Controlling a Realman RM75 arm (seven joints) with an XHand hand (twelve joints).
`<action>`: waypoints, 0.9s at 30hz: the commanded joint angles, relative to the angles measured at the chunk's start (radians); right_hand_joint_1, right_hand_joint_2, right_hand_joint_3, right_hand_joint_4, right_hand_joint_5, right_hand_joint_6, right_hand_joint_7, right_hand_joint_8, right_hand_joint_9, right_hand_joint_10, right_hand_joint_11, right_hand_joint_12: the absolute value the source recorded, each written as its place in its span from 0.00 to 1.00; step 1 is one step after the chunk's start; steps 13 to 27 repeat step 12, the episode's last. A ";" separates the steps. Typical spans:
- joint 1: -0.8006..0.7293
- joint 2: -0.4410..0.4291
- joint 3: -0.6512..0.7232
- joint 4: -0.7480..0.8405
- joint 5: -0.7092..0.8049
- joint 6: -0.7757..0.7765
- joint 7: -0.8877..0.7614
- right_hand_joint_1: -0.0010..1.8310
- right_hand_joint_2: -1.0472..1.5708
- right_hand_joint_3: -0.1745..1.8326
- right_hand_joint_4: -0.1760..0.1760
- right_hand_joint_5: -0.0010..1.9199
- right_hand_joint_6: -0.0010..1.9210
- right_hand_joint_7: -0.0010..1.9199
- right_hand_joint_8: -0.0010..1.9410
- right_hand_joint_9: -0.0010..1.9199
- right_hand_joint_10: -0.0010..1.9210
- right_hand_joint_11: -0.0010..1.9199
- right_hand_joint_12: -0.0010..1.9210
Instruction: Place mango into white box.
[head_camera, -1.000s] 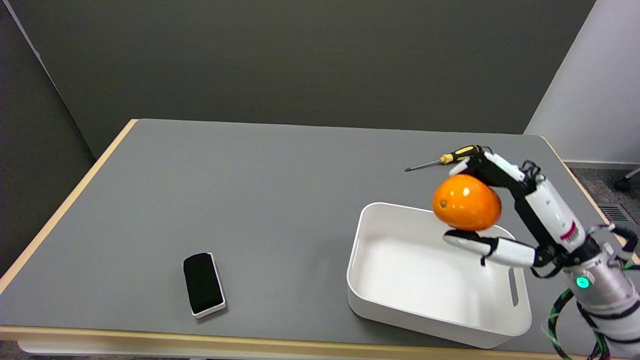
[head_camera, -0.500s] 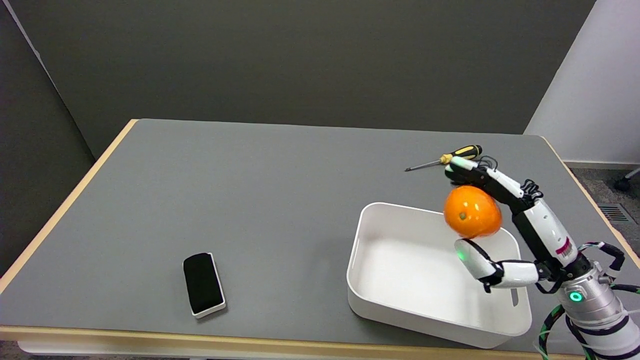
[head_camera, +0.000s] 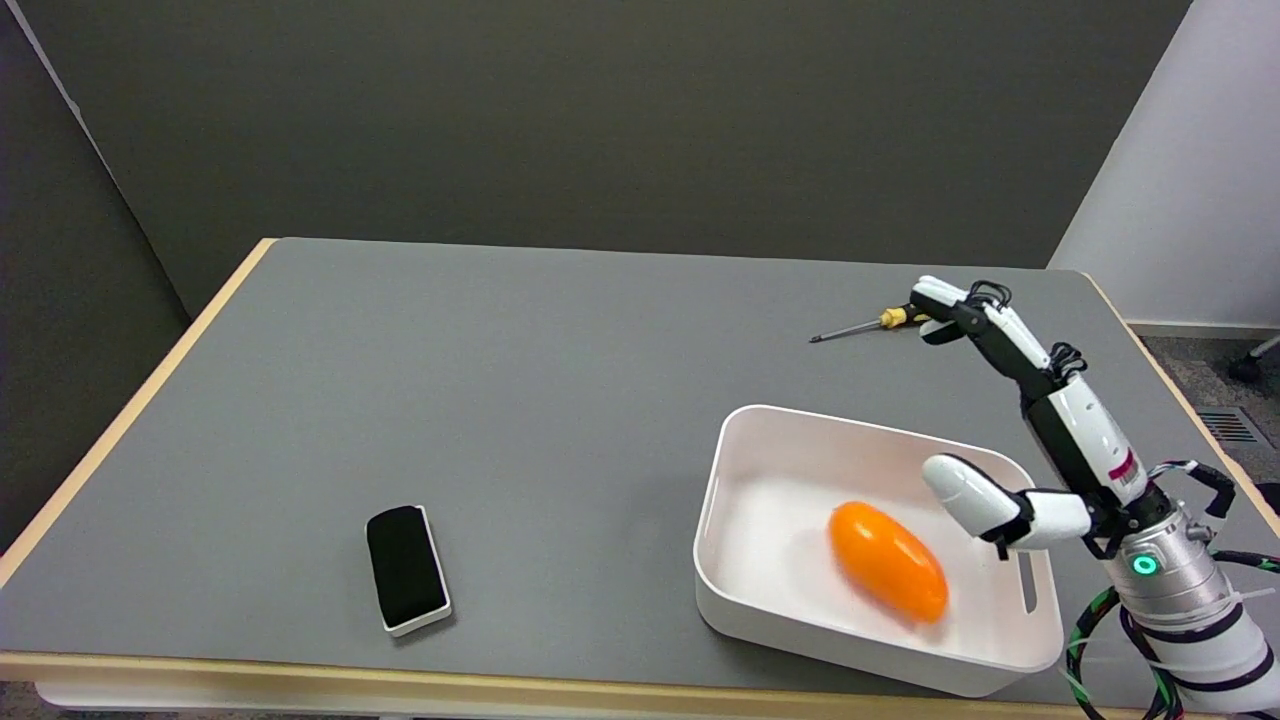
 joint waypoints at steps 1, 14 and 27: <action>0.054 -0.001 0.000 0.015 0.106 0.029 0.023 0.23 0.63 0.49 0.53 0.10 0.20 0.11 0.15 0.04 0.36 0.05 0.68; 0.162 -0.038 -0.003 0.023 0.240 0.105 0.021 0.20 0.63 0.55 0.56 0.08 0.21 0.09 0.16 0.02 0.32 0.00 0.54; 0.162 -0.038 -0.003 0.023 0.240 0.105 0.021 0.20 0.63 0.55 0.56 0.08 0.21 0.09 0.16 0.02 0.32 0.00 0.54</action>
